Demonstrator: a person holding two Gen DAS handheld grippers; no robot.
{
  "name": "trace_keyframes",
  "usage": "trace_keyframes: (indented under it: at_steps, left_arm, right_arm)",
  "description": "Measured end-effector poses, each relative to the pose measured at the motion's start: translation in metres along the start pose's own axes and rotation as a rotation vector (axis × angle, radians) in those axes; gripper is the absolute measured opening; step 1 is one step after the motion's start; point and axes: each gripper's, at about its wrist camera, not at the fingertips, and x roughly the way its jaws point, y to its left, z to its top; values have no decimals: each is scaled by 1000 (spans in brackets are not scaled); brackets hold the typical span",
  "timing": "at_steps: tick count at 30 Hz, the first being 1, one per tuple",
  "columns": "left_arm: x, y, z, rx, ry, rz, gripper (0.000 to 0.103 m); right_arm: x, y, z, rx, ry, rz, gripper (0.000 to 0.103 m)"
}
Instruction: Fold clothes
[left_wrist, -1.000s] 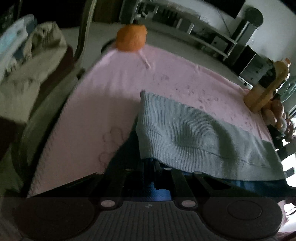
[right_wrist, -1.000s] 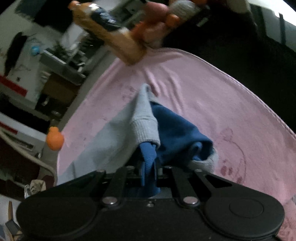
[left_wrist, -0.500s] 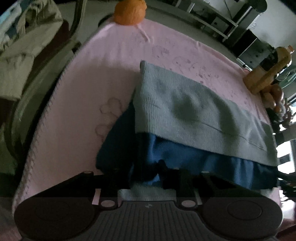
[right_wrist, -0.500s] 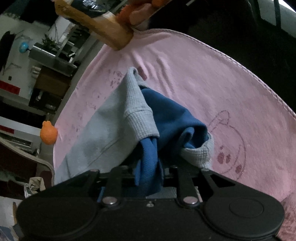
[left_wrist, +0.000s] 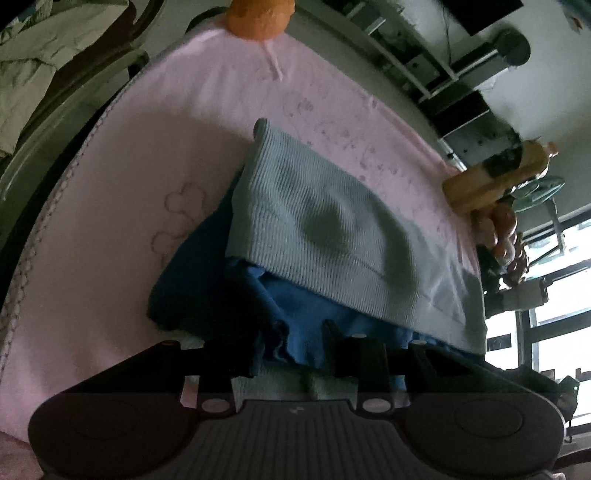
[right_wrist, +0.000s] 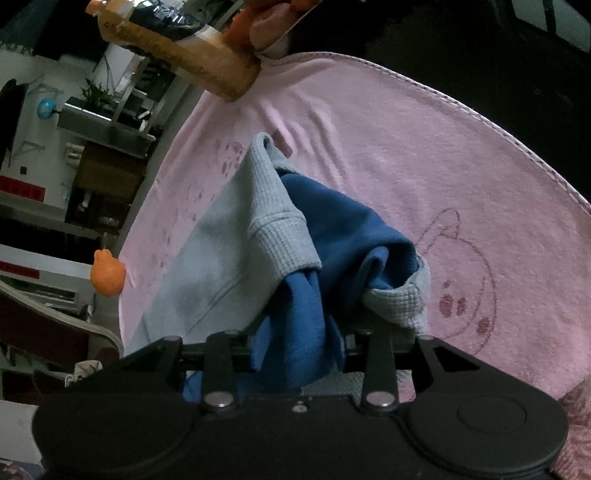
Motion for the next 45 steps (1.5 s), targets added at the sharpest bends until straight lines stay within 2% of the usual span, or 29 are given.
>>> trace_keyframes:
  at_steps: [3, 7, 10, 13, 16, 21, 26, 29, 30, 32, 36, 39, 42, 45]
  left_arm:
    - [9, -1, -1, 14, 10, 114, 32]
    - [12, -3, -4, 13, -1, 126, 30]
    - [12, -9, -9, 30, -19, 139, 8]
    - [9, -16, -12, 57, -41, 124, 8]
    - [1, -16, -9, 45, -67, 96, 8]
    - [10, -9, -9, 18, -38, 155, 8]
    - [11, -8, -9, 33, -33, 179, 8]
    - [7, -8, -10, 39, -34, 177, 8]
    - [5, -9, -10, 40, -36, 170, 8]
    - [-2, -9, -10, 33, -42, 137, 8]
    - [-28, -5, -5, -16, -107, -36, 6]
    - [-45, 2, -2, -62, -187, -143, 6]
    - [-54, 2, -3, -72, -245, -171, 6]
    - [-62, 2, -9, -80, -269, -192, 6]
  right_arm:
    - [-1, -1, 0, 1, -4, -6, 34]
    - [-1, -1, 0, -4, -8, -15, 34]
    - [-1, -1, 0, -2, -10, -14, 34]
    - [-3, -5, 0, 8, -3, -6, 36]
    - [-4, -8, 0, 18, 5, 1, 42]
    - [-1, -16, 0, 28, 42, -29, 42]
    - [9, -5, -1, -39, 56, -72, 42]
    - [11, 2, -4, -74, 57, -83, 15]
    - [7, 4, -5, -85, 41, -74, 11]
    - [-4, 8, -7, -99, 13, -18, 10]
    - [-28, 5, -3, -59, -51, 185, 10]
    - [-41, 3, 2, -15, -142, 318, 10]
    - [-48, 2, 3, 2, -210, 365, 10]
    - [-53, 4, -2, -11, -233, 387, 9]
